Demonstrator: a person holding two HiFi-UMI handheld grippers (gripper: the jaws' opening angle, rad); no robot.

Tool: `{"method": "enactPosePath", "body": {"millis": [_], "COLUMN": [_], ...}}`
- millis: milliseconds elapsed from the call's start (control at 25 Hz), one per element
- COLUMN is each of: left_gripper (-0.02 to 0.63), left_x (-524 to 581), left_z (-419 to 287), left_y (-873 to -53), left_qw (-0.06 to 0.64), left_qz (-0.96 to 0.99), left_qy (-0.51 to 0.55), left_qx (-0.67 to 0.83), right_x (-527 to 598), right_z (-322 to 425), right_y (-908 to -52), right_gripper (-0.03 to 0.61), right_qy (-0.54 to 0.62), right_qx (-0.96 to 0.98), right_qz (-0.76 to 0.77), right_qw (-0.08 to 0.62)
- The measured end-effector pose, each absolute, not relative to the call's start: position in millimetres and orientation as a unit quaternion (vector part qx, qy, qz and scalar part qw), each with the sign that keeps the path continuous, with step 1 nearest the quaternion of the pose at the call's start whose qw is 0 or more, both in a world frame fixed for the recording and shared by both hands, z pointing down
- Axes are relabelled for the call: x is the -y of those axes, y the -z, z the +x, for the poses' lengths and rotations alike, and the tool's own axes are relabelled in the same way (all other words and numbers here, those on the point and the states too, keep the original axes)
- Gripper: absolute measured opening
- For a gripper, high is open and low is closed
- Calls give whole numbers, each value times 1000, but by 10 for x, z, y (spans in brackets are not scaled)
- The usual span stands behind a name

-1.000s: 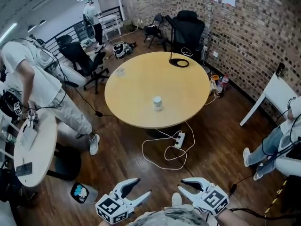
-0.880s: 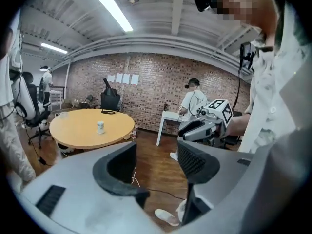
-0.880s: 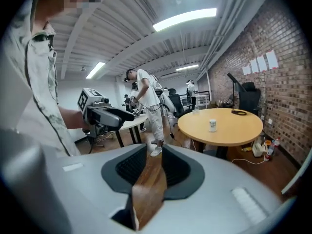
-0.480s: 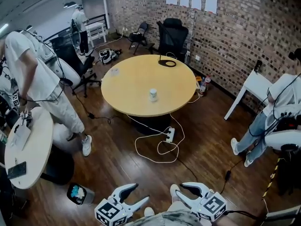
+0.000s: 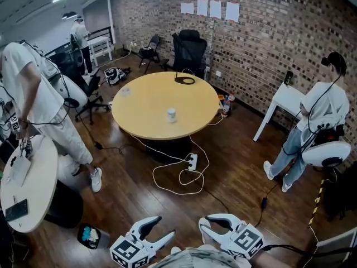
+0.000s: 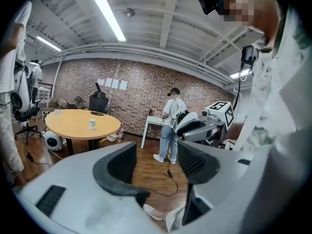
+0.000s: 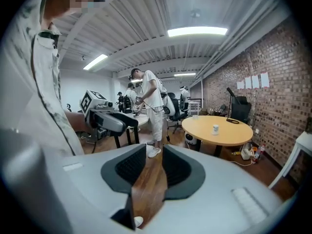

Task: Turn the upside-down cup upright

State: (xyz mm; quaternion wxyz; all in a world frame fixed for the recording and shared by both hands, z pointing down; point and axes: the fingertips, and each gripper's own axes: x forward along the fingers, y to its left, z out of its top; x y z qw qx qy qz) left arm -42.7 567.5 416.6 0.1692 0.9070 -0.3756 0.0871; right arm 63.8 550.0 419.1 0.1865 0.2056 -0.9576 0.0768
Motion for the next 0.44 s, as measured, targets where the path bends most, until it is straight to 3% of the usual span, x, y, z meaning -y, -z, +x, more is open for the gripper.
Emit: {"method": "enactPosePath", "body": {"millis": [160,440], "left_gripper": [266,264], "left_x": [-5703,-5623], "left_z": [-542,-433], "left_y": [-4214,-3566], "left_qw": [165,171], "left_qz": [911,903], "left_qy": [-72,-88], "left_qx": [371,383], "right_x": [-5526,-5425], "right_z": [519,657], "right_y": [-4234,-3666], "right_gripper": [104,103], "right_qy": [-65,-82], "right_qx": [956,957], "right_qz": [212,204], "right_qw": [189,189]}}
